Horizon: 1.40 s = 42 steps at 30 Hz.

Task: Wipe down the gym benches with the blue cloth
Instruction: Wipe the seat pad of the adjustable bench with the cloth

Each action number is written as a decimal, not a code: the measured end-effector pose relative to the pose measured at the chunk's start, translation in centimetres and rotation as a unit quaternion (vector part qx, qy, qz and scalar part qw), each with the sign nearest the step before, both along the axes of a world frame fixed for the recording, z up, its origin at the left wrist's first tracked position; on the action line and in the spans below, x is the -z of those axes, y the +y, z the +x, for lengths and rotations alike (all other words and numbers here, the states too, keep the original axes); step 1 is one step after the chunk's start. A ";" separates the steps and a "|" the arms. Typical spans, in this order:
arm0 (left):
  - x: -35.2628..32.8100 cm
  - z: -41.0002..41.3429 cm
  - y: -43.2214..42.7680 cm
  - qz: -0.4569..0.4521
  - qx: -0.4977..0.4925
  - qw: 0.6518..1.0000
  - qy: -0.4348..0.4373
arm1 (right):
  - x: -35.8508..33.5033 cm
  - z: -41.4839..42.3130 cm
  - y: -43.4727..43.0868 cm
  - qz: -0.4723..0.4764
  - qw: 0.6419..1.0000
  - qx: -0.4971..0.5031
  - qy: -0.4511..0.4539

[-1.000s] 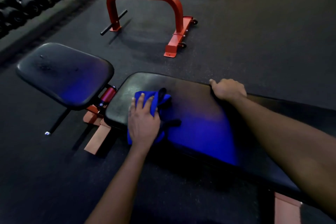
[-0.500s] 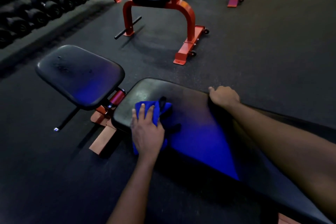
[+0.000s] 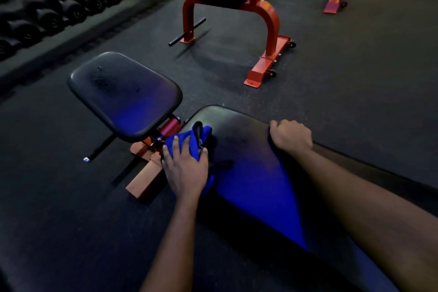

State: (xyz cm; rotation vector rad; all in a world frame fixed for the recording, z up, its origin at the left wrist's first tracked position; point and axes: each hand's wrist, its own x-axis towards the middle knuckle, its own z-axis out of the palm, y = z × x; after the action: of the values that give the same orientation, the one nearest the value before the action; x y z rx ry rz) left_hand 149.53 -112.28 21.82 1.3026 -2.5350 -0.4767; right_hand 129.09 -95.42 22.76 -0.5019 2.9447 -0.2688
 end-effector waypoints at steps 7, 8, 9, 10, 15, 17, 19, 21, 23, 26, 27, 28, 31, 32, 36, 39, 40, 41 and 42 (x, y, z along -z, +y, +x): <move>-1.2 -4.5 -6.1 0.025 0.011 0.998 -0.061 | 0.3 -0.2 0.0 -0.002 1.000 -0.001 0.015; -1.3 -4.4 -4.9 0.008 0.010 0.998 -0.062 | 0.3 -0.1 0.1 -0.002 1.000 -0.001 0.019; -1.3 -4.1 -3.2 -0.007 0.016 0.998 -0.060 | 0.4 -0.2 0.0 -0.003 1.000 0.000 0.021; -1.0 -3.7 -1.3 -0.024 0.031 0.998 -0.053 | 0.4 -0.2 0.0 -0.003 1.000 -0.001 0.022; -0.5 -3.4 0.5 -0.030 0.076 0.995 -0.059 | 0.8 -0.3 -0.1 -0.003 1.000 0.002 0.010; -0.5 -6.0 -2.8 -0.003 0.096 0.991 -0.088 | 0.8 -0.4 -0.2 -0.005 1.000 -0.002 0.010; -1.0 -8.8 -5.1 0.029 0.114 0.987 -0.107 | 0.7 -0.4 -0.1 -0.006 1.000 0.005 0.012; -1.1 -10.3 -5.6 0.027 0.105 0.989 -0.104 | 0.8 -0.3 -0.2 -0.005 1.000 0.009 0.015; -1.1 -10.0 -4.1 0.002 0.110 0.989 -0.100 | 0.8 -0.2 -0.2 -0.005 1.000 0.009 0.016; -0.9 -7.8 0.0 -0.060 0.194 0.976 -0.076 | 0.7 -0.2 -0.4 -0.007 1.000 0.011 0.020; -0.9 -7.2 1.5 -0.073 0.220 0.970 -0.070 | 0.8 -0.3 -0.4 -0.008 1.000 0.011 0.025; -0.9 -7.1 2.5 -0.077 0.237 0.966 -0.068 | 0.9 -0.3 -0.3 -0.006 0.999 0.012 0.031; -0.9 -8.3 2.1 -0.063 0.265 0.960 -0.071 | 0.8 -0.3 -0.4 -0.009 0.999 0.011 0.030; -0.9 -9.2 1.0 -0.054 0.270 0.958 -0.075 | 0.8 -0.3 -0.3 -0.010 1.000 0.011 0.026; -1.4 -13.1 -2.6 -0.005 0.206 0.975 -0.084 | 0.6 -0.3 0.1 -0.030 0.999 0.016 0.010; -1.3 -12.8 -1.0 -0.054 0.167 0.982 -0.076 | 0.2 -0.3 0.1 -0.046 0.999 0.022 -0.008; -1.2 -11.9 0.4 -0.070 0.176 0.979 -0.071 | 0.0 -0.2 0.2 -0.064 0.997 0.033 -0.018; -1.1 -11.0 2.1 -0.078 0.187 0.977 -0.061 | -0.5 0.0 0.3 -0.090 0.995 0.044 -0.028; -1.2 -10.1 4.1 -0.080 0.195 0.976 -0.054 | -0.7 0.0 0.4 -0.120 0.991 0.051 -0.043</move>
State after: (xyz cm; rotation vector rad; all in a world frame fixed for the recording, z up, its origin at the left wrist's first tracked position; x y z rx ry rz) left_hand 139.43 -108.14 22.98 0.7942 -2.8609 -0.2704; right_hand 129.07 -95.03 23.45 -0.3563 2.8732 -0.6456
